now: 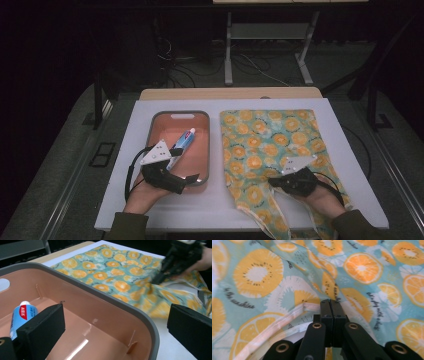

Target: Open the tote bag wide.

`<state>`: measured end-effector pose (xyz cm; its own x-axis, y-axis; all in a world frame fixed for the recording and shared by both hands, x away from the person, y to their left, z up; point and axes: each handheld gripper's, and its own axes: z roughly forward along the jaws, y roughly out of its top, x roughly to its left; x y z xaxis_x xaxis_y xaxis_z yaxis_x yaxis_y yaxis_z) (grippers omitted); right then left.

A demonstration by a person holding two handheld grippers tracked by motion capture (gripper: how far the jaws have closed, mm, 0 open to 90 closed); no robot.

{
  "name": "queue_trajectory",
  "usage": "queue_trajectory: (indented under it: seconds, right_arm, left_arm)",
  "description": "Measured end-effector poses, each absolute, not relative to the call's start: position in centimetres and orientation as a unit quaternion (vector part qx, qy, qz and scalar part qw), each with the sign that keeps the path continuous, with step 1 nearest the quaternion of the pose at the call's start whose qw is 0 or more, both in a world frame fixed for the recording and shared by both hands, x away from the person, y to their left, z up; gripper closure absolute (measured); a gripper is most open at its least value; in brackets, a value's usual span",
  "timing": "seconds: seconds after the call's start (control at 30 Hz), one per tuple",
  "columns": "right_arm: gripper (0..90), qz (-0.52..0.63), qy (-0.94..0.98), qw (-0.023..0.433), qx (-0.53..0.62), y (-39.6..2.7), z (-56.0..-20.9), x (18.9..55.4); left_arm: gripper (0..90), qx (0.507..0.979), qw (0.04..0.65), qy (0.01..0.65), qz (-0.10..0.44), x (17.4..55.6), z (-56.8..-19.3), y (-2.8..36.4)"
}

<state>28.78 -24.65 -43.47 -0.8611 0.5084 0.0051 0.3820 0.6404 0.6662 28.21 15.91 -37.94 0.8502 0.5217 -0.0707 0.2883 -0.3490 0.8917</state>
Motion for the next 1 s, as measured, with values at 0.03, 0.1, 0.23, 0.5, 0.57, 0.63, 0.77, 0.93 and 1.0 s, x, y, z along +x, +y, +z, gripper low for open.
queue_trajectory:
  seconds: [0.03,0.1,0.23,0.5,0.57,0.63,0.77,0.93,1.0]
  right_arm:
    - [90.0,0.343,0.900,0.100,0.252,-24.4,-43.4,29.5]
    - [90.0,0.341,0.896,0.107,0.265,-24.2,-43.4,30.5]
    - [90.0,0.338,0.882,0.129,0.301,-23.5,-43.2,33.9]
    - [90.0,0.334,0.863,0.150,0.349,-22.3,-43.1,38.2]
    - [79.1,0.342,0.864,0.147,0.339,-22.2,-42.5,37.9]
    - [71.1,0.349,0.863,0.150,0.333,-22.4,-42.0,37.4]
    - [51.5,0.375,0.860,0.133,0.320,-24.5,-39.7,34.5]
    - [45.1,0.365,0.865,0.135,0.316,-27.4,-39.7,31.9]
    - [42.7,0.353,0.867,0.138,0.323,-29.1,-40.3,31.1]
  left_arm:
    - [0.0,0.813,0.514,0.249,0.114,28.2,-37.9,15.9]
    - [0.0,0.813,0.514,0.249,0.113,28.2,-37.9,15.9]
    - [0.0,0.813,0.514,0.249,0.112,28.2,-37.9,16.0]
    - [0.0,0.813,0.515,0.249,0.111,28.3,-37.9,16.0]
    - [0.0,0.812,0.516,0.249,0.110,28.2,-37.9,16.0]
    - [0.0,0.812,0.517,0.249,0.110,28.2,-37.9,16.0]
    - [0.0,0.812,0.515,0.250,0.113,28.2,-37.9,16.0]
    - [0.0,0.813,0.514,0.250,0.114,28.2,-37.9,15.9]
    - [0.0,0.812,0.515,0.250,0.114,28.2,-37.9,15.9]
